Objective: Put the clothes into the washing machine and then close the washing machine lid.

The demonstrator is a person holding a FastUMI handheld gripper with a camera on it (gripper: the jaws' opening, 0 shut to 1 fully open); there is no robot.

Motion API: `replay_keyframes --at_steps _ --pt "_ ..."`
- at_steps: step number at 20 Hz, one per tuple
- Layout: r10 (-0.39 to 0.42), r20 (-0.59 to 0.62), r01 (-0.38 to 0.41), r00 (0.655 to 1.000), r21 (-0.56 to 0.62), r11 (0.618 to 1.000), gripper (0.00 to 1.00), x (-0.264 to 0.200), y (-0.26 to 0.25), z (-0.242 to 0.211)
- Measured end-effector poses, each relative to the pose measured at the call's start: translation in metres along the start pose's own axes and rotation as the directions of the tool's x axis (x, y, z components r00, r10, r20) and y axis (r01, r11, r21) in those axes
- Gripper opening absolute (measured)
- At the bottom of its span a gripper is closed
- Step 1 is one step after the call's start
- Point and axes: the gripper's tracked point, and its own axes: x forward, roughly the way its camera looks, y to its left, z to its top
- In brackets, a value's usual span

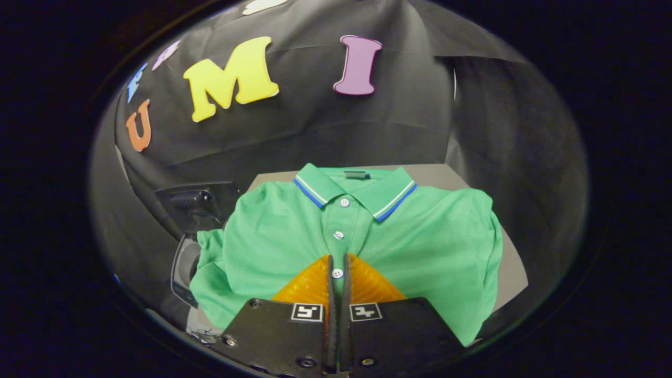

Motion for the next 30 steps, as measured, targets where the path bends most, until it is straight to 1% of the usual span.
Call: replay_keyframes --at_steps 3,5,9,12,16,20,24,28,30 --pt "0.062 -0.016 -0.061 0.998 0.064 0.996 0.05 -0.005 0.011 0.0" --pt "0.091 -0.019 -0.089 0.996 0.089 0.992 0.05 -0.01 0.017 -0.003" --pt "0.105 -0.012 -0.104 0.994 0.072 0.992 0.05 -0.019 0.024 0.002" --pt "0.163 0.012 -0.163 0.987 0.057 0.985 0.05 -0.033 0.049 0.015" --pt "0.265 0.036 -0.266 0.964 0.017 0.964 0.05 -0.05 0.1 0.032" --pt "0.383 0.011 -0.383 0.924 -0.033 0.923 0.05 -0.061 0.161 0.032" --pt "0.484 -0.041 -0.486 0.874 -0.087 0.87 0.05 -0.064 0.231 0.021" --pt "0.547 -0.108 -0.558 0.83 -0.148 0.817 0.05 -0.054 0.292 0.005" --pt "0.562 -0.146 -0.581 0.814 -0.179 0.794 0.05 -0.045 0.319 -0.006"
